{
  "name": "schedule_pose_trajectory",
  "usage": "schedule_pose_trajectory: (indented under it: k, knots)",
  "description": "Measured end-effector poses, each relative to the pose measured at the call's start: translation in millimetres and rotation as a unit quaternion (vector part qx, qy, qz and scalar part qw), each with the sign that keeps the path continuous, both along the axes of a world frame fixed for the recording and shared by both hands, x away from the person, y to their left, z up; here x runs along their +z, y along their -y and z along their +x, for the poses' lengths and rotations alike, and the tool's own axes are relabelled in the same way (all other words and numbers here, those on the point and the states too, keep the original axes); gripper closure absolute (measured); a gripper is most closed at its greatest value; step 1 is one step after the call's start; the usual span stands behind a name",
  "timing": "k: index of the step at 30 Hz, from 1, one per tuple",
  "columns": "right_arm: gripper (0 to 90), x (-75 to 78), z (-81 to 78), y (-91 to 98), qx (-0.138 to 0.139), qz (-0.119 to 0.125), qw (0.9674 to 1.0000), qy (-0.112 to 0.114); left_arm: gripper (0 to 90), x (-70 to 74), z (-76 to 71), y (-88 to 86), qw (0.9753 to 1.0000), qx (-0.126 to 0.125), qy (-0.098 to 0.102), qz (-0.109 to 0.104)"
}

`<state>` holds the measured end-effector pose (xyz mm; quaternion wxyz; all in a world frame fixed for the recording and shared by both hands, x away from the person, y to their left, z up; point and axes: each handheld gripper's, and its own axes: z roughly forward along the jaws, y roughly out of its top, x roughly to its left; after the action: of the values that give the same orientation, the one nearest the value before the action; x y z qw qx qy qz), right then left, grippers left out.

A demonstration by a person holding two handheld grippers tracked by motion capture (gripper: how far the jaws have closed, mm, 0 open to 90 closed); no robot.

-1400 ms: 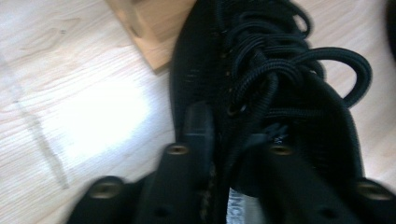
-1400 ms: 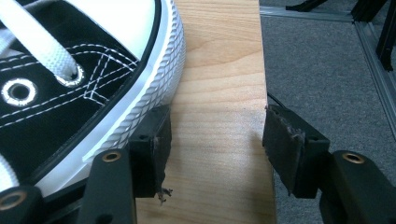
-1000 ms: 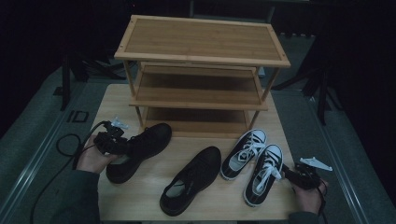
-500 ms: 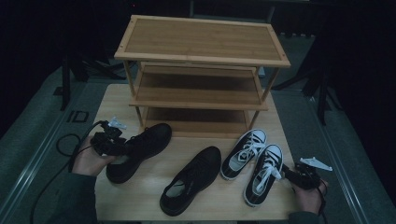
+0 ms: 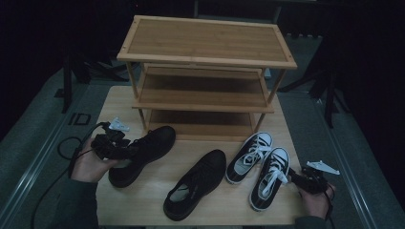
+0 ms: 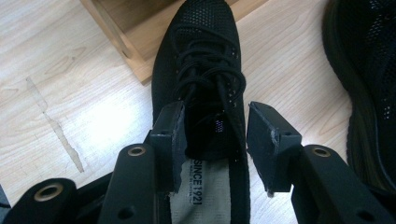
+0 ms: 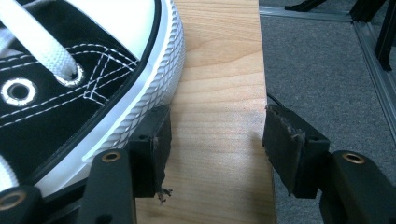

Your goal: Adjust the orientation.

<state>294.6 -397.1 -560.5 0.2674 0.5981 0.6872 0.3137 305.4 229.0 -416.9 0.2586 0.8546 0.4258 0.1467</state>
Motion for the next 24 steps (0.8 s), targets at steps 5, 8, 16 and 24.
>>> schedule_pose_trajectory:
  k: [5, 8, 16, 24]
  knots:
    - [41.6, 0.0, 0.0, 0.0, 0.000, 0.000, 1.0000, 0.000, 57.2, 1.7, -1.4, 4.9, 1.0000, -0.005, 0.002, 0.002]
    - [41.6, 0.0, 0.0, 0.1, 0.000, 0.001, 1.0000, 0.000, 57.2, 2.9, -2.2, 8.0, 1.0000, -0.009, 0.002, 0.003]
    - [41.5, 0.1, 0.1, 0.2, 0.000, 0.002, 1.0000, -0.001, 57.0, 6.0, -3.1, 17.4, 0.9997, -0.023, -0.001, 0.003]
    - [41.5, 0.1, 0.1, 0.2, 0.000, 0.002, 1.0000, -0.001, 56.9, 7.4, -3.9, 26.4, 0.9994, -0.034, -0.006, 0.002]
